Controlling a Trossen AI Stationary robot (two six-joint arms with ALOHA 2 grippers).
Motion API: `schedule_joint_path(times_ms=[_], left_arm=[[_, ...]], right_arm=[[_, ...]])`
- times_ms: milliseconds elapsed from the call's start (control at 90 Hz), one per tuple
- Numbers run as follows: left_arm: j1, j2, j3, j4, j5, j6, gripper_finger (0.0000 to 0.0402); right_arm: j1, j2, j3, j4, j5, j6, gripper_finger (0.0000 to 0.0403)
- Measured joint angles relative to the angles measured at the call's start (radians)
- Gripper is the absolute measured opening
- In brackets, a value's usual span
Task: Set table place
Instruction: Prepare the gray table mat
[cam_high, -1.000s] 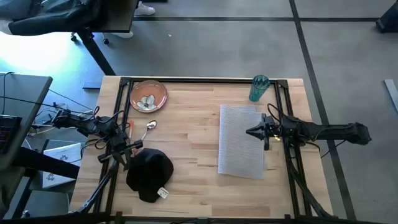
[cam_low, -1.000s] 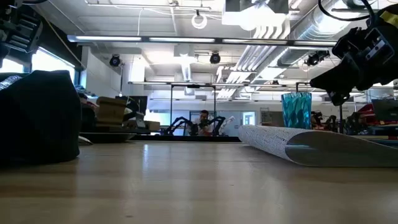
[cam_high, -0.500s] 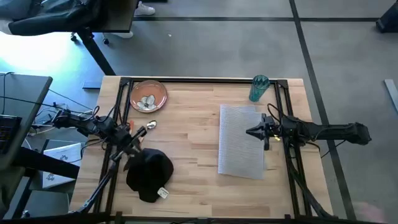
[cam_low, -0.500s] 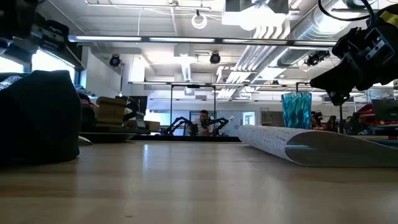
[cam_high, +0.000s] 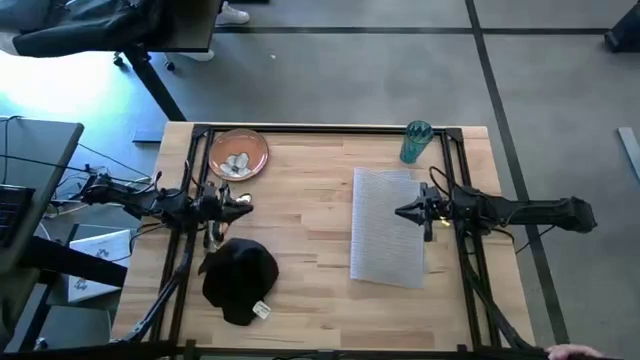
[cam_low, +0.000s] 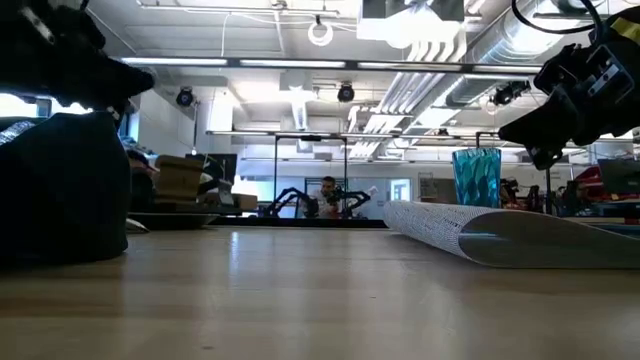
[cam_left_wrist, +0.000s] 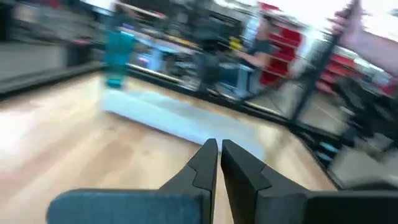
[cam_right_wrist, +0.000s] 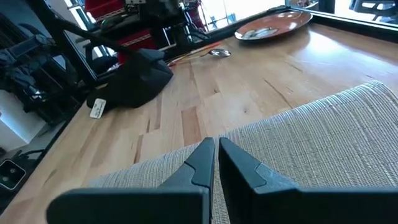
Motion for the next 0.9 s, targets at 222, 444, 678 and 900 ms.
schedule_joint_path(times_ms=[222,444,678,900], left_arm=[[0.0,0.001,0.0,0.007,-0.139,-0.06,0.001],[0.001,0.049,0.0,0.003,-0.161,-0.064,0.001],[0.047,0.2,0.0,0.125,-0.064,-0.081,0.001],[0.095,0.397,0.096,0.201,0.037,0.026,0.001]], right_arm=[[0.0,0.0,0.0,0.0,0.0,0.0,0.0005],[0.0,0.0,0.0,0.0,0.0,0.0,0.0005],[0.0,0.0,0.0,0.0,0.0,0.0,0.0005],[0.0,0.0,0.0,0.0,0.0,0.0,0.0005]])
